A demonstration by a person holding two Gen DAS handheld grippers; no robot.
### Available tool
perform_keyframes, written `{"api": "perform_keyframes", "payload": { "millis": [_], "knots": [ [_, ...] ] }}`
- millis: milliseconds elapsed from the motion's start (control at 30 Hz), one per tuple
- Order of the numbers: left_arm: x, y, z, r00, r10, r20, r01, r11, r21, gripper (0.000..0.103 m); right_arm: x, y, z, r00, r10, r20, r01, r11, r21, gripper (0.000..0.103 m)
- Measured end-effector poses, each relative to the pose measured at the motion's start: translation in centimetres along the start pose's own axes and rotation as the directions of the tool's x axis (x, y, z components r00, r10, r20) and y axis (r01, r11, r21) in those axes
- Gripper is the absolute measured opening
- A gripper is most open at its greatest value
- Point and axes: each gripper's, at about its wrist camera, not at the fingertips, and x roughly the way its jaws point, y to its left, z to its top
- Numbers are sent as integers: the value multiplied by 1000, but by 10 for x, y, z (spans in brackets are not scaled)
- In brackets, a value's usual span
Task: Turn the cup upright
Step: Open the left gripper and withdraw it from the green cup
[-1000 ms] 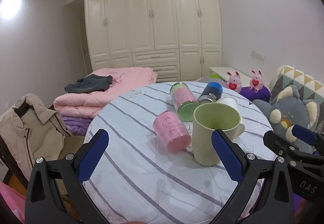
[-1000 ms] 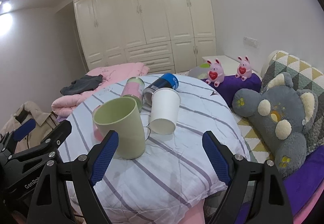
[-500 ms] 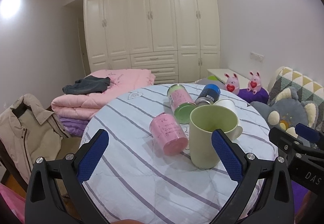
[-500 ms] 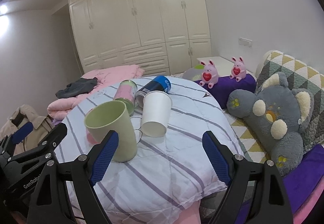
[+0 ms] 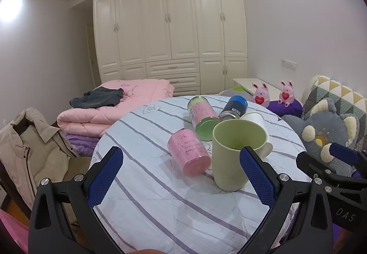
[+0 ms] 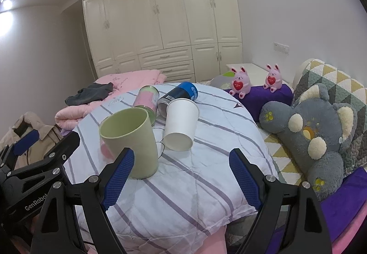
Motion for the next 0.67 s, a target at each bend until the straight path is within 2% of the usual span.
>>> {"api": "perform_keyframes", "payload": {
  "millis": [667],
  "knots": [
    [-1,3,1,1000,1,-6,-1,1000,-4,103,0,-1,1,1000,-7,-23,7,1000,-9,86]
  ]
}}
